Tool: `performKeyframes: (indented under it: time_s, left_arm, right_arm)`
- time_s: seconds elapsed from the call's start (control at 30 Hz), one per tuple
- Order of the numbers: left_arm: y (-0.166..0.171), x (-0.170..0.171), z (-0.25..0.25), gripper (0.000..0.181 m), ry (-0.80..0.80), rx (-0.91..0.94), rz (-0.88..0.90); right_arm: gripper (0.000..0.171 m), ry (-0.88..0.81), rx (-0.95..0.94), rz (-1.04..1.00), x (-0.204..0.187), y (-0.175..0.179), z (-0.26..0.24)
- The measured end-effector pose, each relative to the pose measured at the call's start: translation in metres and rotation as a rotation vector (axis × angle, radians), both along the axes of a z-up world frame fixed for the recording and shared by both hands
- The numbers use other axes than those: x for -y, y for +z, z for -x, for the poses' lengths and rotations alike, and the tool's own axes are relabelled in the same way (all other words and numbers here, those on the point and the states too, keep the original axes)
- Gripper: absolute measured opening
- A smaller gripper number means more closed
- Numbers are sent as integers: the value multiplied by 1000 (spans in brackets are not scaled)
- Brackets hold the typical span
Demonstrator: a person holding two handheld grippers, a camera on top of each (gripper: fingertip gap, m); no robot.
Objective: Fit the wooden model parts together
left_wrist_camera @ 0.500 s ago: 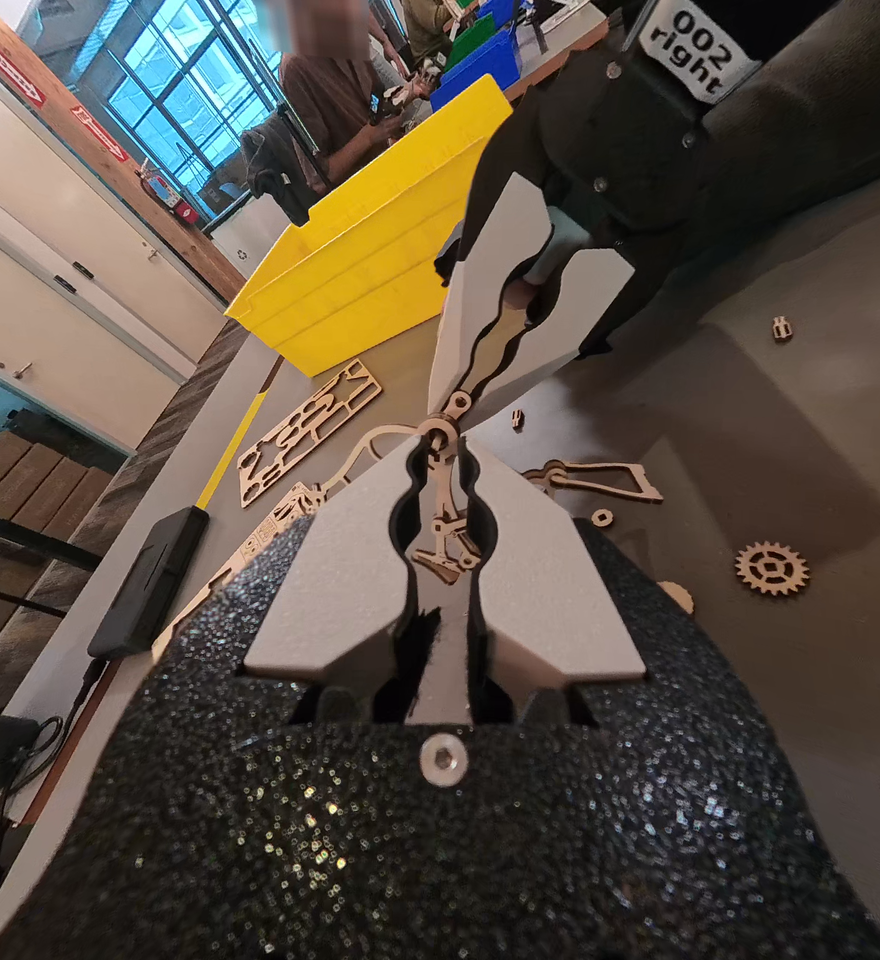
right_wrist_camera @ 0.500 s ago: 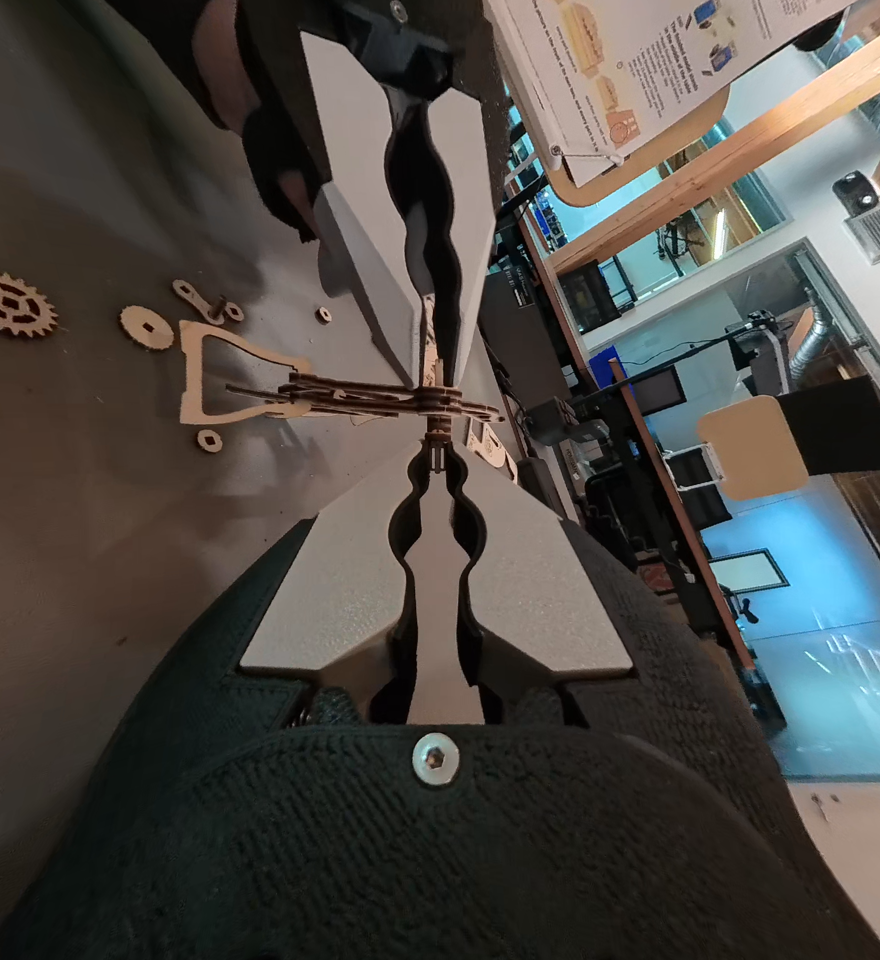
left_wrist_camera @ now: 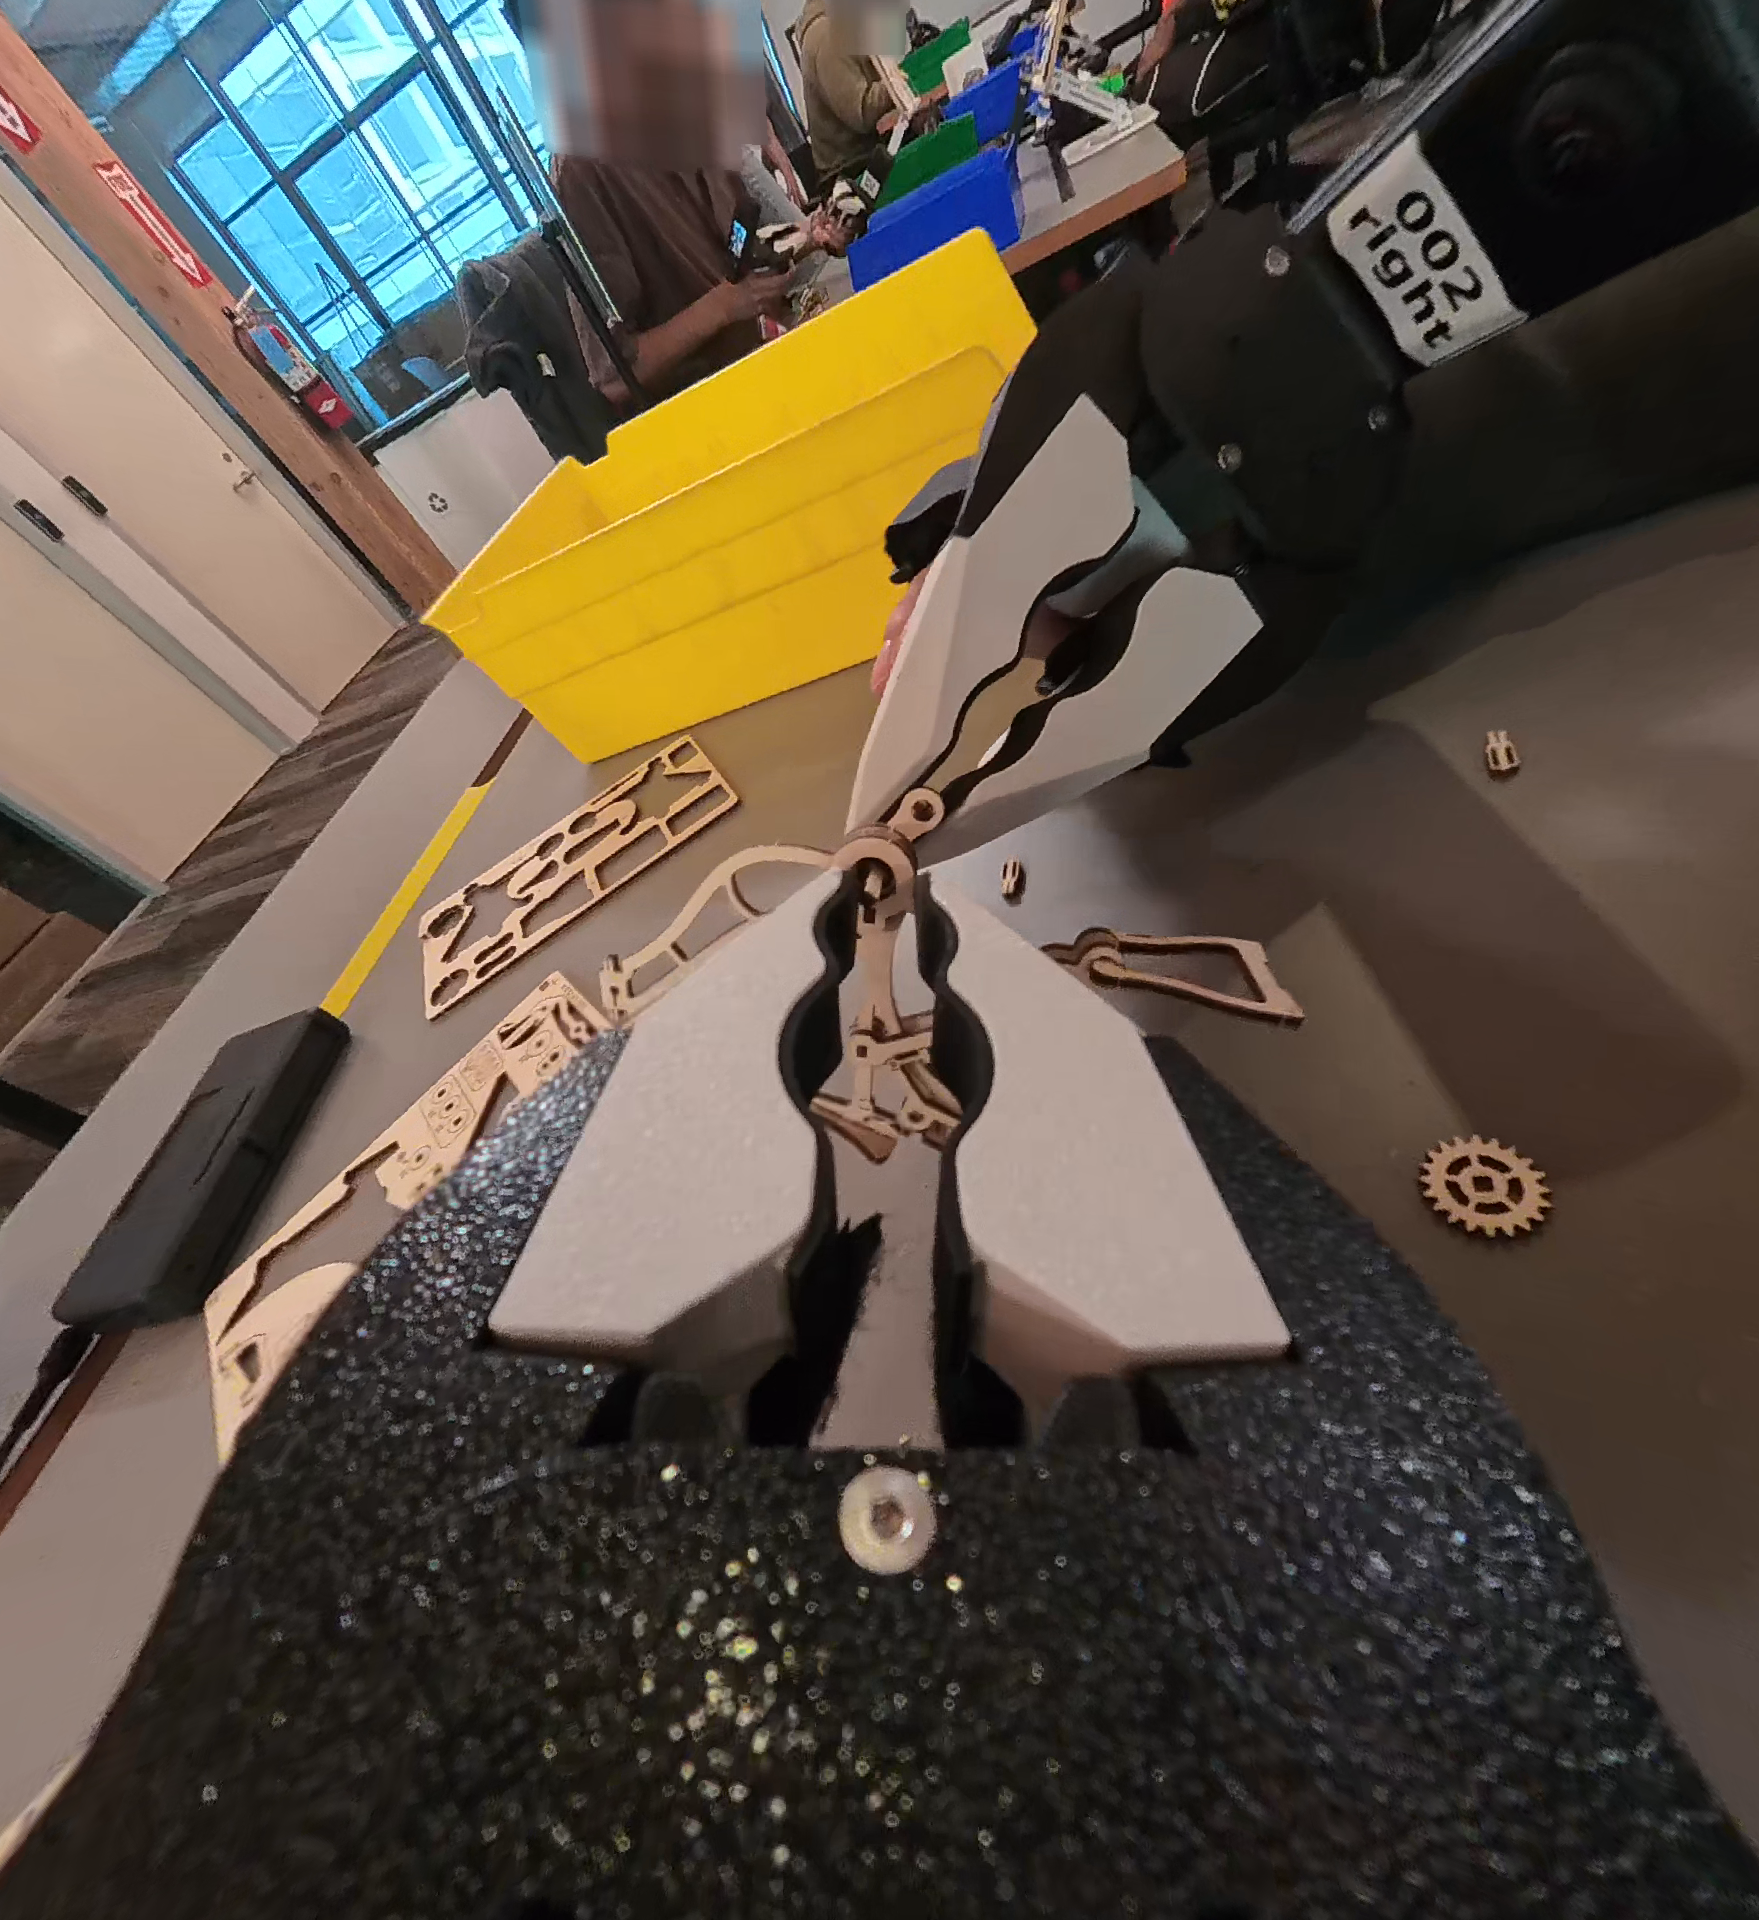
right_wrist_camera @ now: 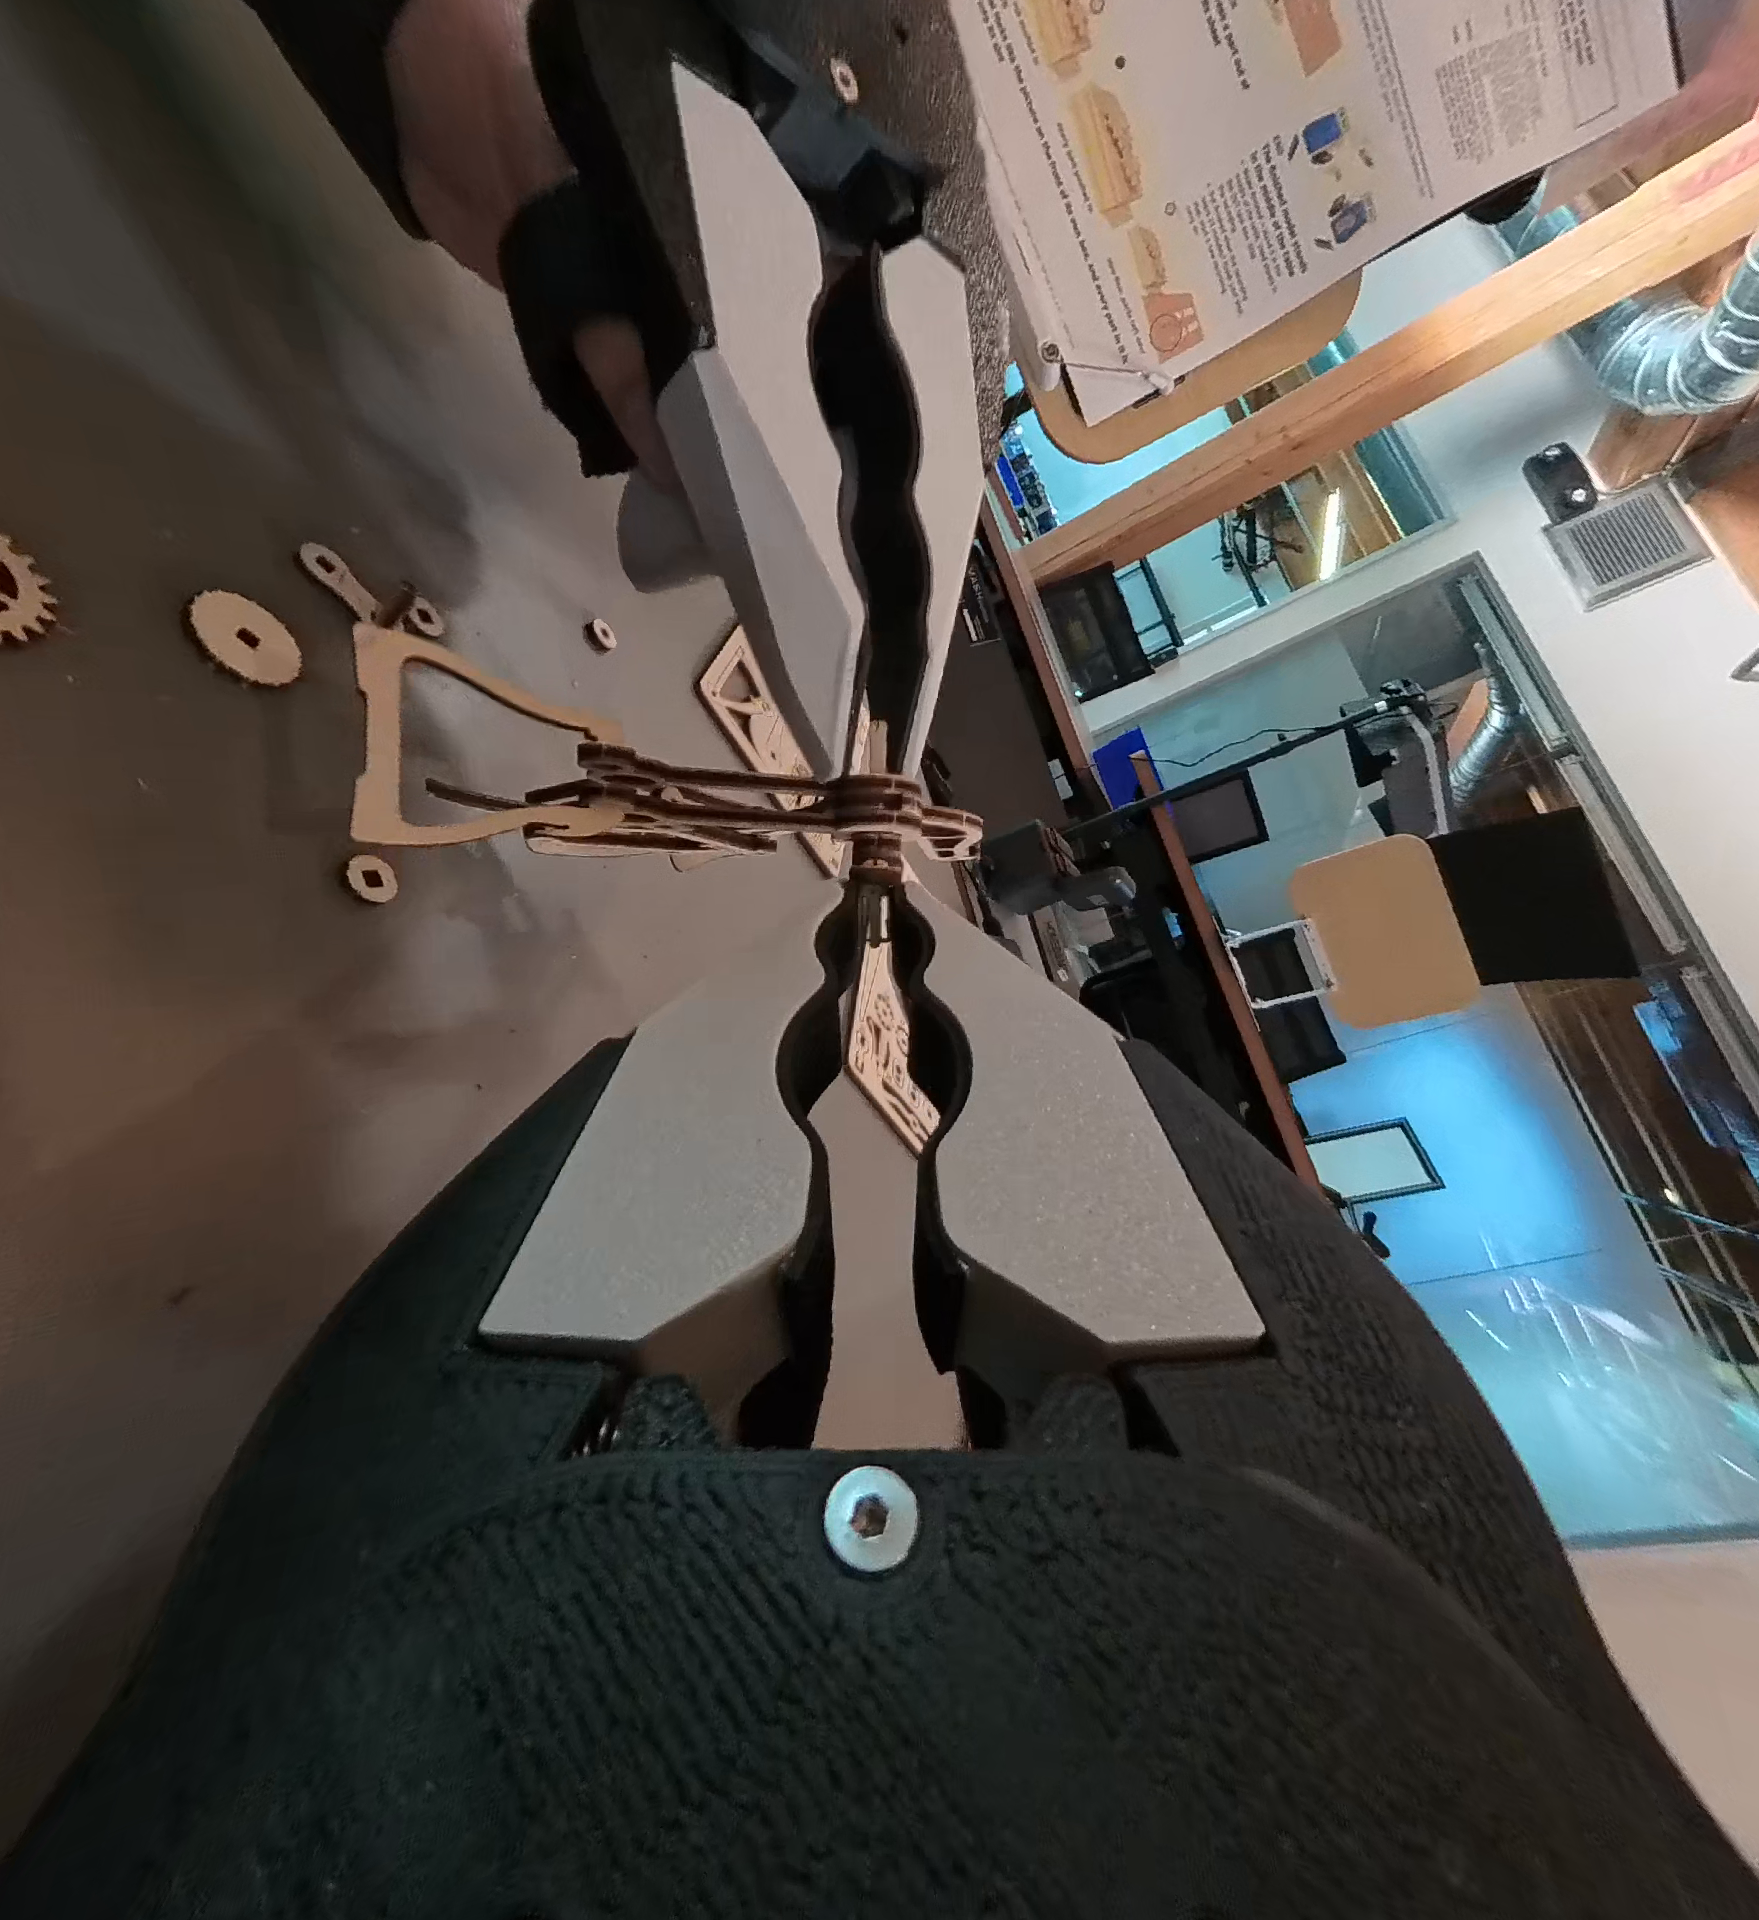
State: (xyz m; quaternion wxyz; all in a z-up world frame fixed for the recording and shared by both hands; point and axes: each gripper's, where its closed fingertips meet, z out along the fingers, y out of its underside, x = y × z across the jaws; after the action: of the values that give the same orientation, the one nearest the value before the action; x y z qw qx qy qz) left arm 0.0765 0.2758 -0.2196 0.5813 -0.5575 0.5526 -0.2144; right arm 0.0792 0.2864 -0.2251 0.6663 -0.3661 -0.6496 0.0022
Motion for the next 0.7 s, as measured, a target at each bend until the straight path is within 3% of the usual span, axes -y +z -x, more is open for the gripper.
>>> performKeyframes:
  time_s: [0.33, 0.7]
  left_arm:
    - [6, 4, 2, 9, -37, 42, 27]
    - [7, 6, 7, 30, -43, 16, 53]
  right_arm:
    - [3, 11, -34, 21, 4, 6, 2]
    - [4, 17, -49, 52, 5, 6, 0]
